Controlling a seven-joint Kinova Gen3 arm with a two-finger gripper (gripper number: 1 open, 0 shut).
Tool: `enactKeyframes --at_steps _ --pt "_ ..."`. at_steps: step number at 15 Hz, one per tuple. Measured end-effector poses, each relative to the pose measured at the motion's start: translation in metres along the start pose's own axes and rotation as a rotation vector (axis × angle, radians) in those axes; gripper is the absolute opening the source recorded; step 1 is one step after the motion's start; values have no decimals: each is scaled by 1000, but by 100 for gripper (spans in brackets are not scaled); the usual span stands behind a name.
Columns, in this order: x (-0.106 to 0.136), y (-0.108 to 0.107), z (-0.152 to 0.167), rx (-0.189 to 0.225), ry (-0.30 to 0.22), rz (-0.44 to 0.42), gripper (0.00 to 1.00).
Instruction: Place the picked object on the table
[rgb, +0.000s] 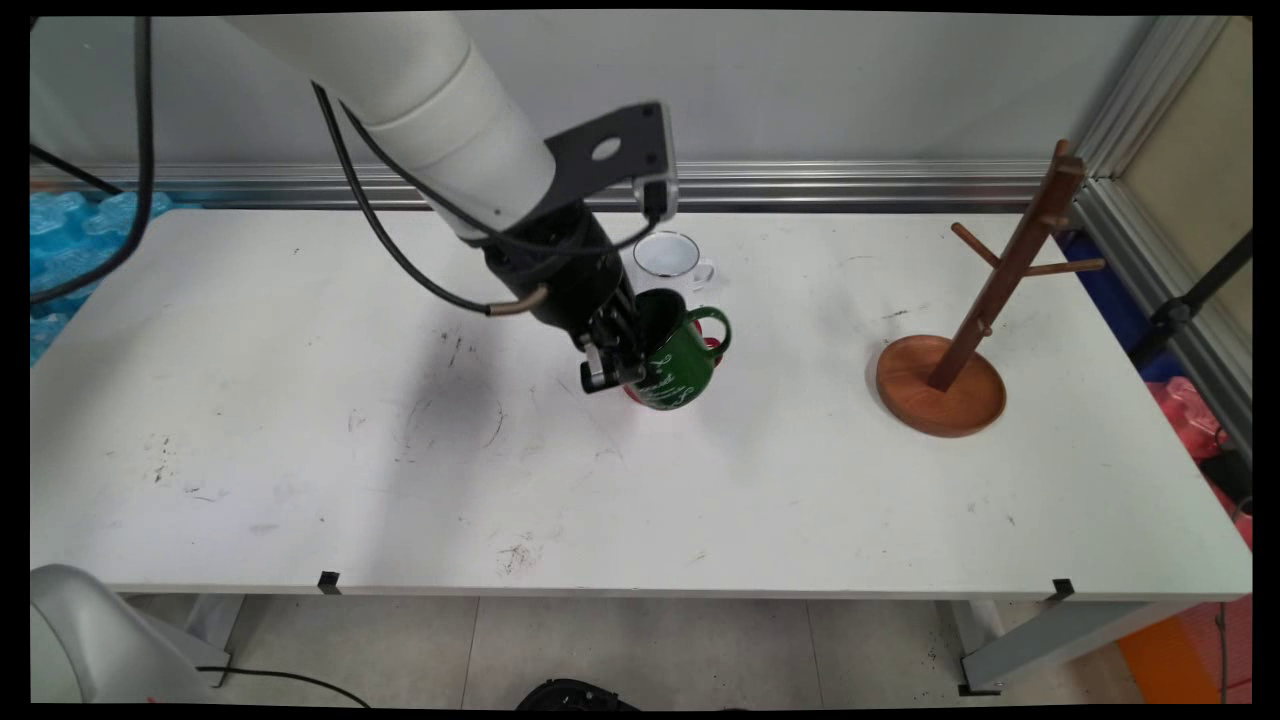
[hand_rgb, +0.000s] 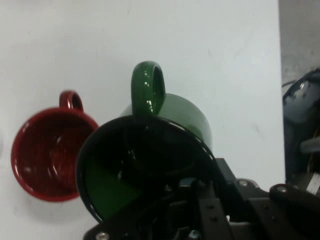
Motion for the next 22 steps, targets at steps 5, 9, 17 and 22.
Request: enactKeyframes --at_steps 5,9,17,22 --pt "-2 9 21 35 -82 -1 0" --pt "-4 22 43 59 -153 1 0" --pt "-4 45 85 89 -253 31 0" --pt "0 55 107 103 -290 78 0"
